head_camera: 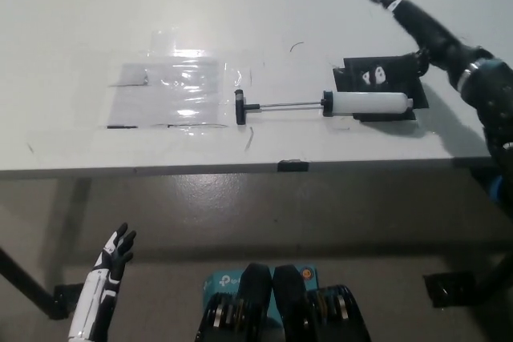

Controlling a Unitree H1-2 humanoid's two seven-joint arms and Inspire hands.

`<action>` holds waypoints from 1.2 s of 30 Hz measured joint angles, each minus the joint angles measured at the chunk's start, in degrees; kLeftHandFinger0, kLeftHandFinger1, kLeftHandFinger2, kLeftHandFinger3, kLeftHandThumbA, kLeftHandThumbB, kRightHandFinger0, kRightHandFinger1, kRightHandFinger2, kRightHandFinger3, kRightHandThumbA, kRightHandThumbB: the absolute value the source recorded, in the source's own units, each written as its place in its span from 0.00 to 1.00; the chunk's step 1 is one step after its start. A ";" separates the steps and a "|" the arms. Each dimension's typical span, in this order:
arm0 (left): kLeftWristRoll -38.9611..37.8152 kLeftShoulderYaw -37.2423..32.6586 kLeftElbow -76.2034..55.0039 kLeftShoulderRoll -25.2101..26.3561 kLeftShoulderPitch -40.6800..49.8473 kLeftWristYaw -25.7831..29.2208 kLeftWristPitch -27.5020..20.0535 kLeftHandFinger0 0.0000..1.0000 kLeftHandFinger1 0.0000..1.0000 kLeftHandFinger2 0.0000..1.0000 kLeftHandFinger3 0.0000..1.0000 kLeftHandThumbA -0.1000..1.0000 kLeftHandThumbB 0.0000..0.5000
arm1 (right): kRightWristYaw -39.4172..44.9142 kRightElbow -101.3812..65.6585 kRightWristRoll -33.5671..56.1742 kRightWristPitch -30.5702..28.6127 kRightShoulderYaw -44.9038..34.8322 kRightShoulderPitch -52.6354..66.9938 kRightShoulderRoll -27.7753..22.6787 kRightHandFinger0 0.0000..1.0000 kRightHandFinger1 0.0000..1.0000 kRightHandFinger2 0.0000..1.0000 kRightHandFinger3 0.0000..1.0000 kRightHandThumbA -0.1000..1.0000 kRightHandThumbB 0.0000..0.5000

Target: The robot uses right hand to pick up a small white air pumper and uses its left hand to compress it, and then puts it on the desk

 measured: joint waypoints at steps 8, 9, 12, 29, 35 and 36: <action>0.01 0.04 -0.02 0.02 0.00 0.00 -0.04 1.00 1.00 1.00 1.00 1.00 0.05 | 0.27 14.41 -3.08 -0.55 4.34 -4.87 2.25 1.00 1.00 1.00 1.00 0.99 0.71; 0.01 0.04 -0.02 0.02 0.03 0.00 -0.04 1.00 1.00 1.00 1.00 1.00 0.05 | 0.25 15.55 -3.57 -0.71 4.81 -5.16 2.54 1.00 1.00 1.00 1.00 1.00 0.74; 0.01 0.03 -0.02 0.01 0.02 0.00 -0.05 1.00 1.00 1.00 1.00 1.00 0.04 | 0.22 18.48 -4.38 -1.39 5.74 -5.92 3.30 1.00 1.00 1.00 1.00 1.00 0.77; -0.08 0.01 -0.04 0.06 0.04 -0.07 -0.79 1.00 1.00 1.00 1.00 1.00 0.03 | 0.21 26.62 -7.02 -1.96 6.59 -9.04 5.65 1.00 1.00 1.00 1.00 1.00 0.83; -0.18 0.02 -0.03 0.11 0.04 -0.15 -1.08 1.00 1.00 1.00 1.00 0.99 0.01 | 0.20 29.90 -8.19 -1.96 7.41 -10.39 6.69 1.00 1.00 1.00 1.00 1.00 0.86; -0.26 0.02 -0.03 0.12 0.04 -0.17 -1.10 1.00 1.00 1.00 1.00 0.99 0.01 | 0.18 30.71 -8.62 -1.95 8.00 -10.60 6.88 1.00 1.00 1.00 1.00 1.00 0.87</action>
